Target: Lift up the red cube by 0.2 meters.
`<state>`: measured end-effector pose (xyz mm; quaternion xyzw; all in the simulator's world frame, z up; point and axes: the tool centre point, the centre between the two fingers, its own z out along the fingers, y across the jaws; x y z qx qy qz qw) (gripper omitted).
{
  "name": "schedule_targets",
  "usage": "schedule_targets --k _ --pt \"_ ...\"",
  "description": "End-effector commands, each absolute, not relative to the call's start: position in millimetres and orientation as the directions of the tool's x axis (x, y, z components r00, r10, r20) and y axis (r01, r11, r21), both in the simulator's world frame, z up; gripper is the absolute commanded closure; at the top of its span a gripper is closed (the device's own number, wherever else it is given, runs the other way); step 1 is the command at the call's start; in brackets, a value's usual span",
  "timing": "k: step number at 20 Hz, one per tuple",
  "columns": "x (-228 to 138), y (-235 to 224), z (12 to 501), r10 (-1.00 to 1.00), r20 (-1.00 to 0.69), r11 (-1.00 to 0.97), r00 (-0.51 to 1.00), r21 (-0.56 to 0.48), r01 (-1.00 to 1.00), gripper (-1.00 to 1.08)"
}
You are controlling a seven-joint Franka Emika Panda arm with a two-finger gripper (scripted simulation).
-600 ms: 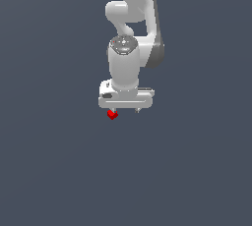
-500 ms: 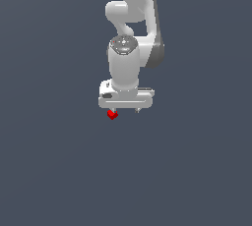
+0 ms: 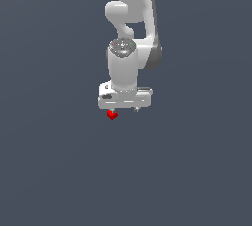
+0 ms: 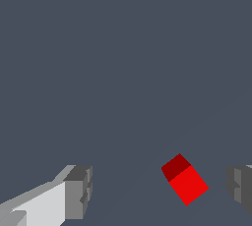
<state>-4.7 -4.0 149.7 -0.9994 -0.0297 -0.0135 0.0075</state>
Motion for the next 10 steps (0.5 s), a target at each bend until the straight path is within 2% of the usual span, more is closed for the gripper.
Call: schedule_targets --k 1,10 --pt "-9 -6 143 0.090 0.026 -0.996 0.996 -0.013 0.091 -0.92" --pt "-32 -20 108 0.268 0.020 -0.963 0.963 -0.009 0.268 -0.92"
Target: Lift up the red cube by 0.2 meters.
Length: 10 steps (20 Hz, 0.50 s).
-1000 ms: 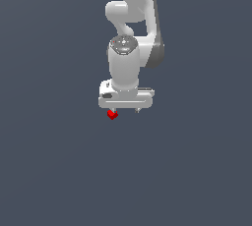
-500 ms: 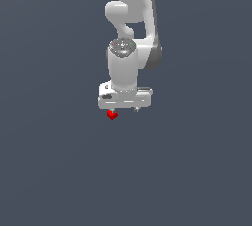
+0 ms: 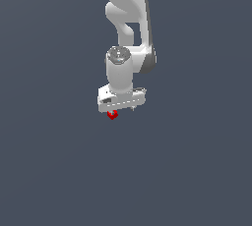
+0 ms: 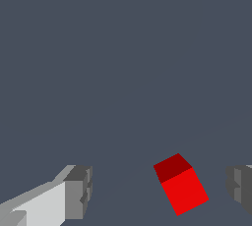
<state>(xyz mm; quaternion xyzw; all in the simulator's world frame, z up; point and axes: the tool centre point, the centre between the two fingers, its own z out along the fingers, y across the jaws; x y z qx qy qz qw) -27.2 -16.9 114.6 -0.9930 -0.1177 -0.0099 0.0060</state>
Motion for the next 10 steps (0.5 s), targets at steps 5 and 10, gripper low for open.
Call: schedule_targets --k 5,10 --pt "-45 -32 84 0.381 0.015 -0.924 0.924 -0.007 0.381 -0.92" --pt "-56 -45 60 0.489 0.010 -0.872 0.872 -0.005 0.489 -0.92"
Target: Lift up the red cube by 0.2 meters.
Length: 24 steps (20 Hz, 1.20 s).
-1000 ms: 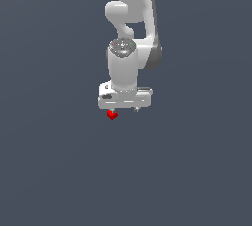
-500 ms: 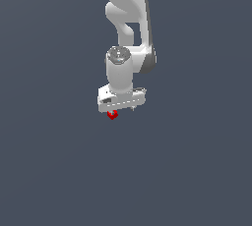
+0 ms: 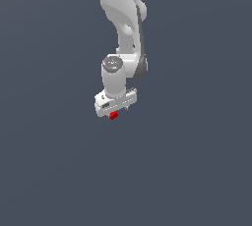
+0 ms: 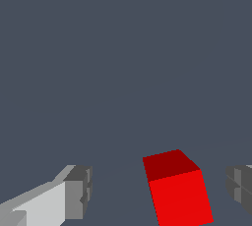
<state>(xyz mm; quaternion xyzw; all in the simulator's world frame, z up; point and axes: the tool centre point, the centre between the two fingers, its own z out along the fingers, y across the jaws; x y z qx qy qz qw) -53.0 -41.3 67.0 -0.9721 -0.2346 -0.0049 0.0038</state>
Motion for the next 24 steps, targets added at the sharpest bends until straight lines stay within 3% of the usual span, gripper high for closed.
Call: schedule_targets --k 1,12,24 --pt "-58 -48 56 0.507 0.009 -0.862 0.862 -0.004 0.508 -0.92" --pt "-69 -71 23 0.640 0.001 -0.768 0.768 -0.001 0.640 -0.92" --pt "-69 -73 20 0.650 0.000 -0.760 0.760 0.000 0.650 -0.92"
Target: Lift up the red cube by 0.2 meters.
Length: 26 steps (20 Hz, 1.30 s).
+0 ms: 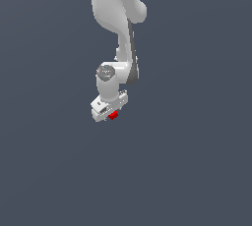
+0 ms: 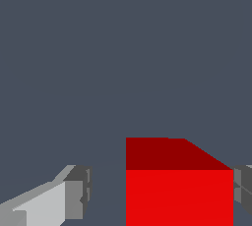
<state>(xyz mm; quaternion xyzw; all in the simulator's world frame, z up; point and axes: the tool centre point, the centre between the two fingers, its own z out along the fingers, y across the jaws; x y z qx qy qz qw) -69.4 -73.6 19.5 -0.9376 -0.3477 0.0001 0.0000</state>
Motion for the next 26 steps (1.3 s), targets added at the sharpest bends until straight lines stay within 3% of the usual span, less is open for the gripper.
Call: schedule_targets --k 1,16,26 --pt "-69 -73 20 0.650 0.000 -0.760 0.760 0.000 0.650 1.08" --pt "-70 -73 26 0.650 0.000 -0.760 0.760 0.000 0.650 1.08" --pt "-71 -73 79 0.651 -0.001 -0.759 0.759 0.000 0.651 1.08"
